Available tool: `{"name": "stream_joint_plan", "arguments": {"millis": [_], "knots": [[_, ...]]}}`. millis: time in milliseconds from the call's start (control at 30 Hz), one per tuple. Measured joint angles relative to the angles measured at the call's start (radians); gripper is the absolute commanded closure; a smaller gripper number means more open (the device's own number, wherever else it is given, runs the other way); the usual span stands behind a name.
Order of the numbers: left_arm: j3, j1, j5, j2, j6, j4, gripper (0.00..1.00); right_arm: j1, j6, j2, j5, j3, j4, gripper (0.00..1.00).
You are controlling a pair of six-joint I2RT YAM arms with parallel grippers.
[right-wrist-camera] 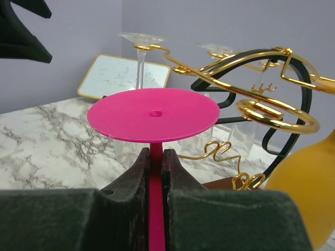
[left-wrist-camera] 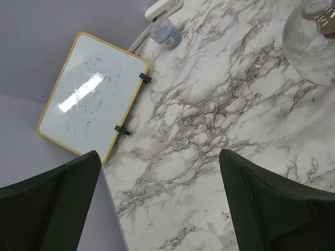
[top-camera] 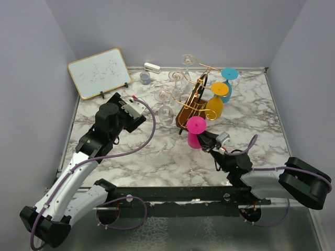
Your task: Place the wine glass upside down on the wine glass rack
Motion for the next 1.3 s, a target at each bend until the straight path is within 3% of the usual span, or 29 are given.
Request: {"name": "stream_joint_plan", "arguments": {"millis": [367, 1300], "knots": [[0.003, 0.014, 0.001, 0.011, -0.005, -0.002, 0.01, -0.130, 0.099, -0.045, -0.069, 0.003, 0.001, 0.99], [0.040, 0.023, 0.002, 0.044, -0.020, -0.003, 0.01, -0.256, 0.205, 0.020, -0.121, 0.071, 0.001, 0.99]]}}
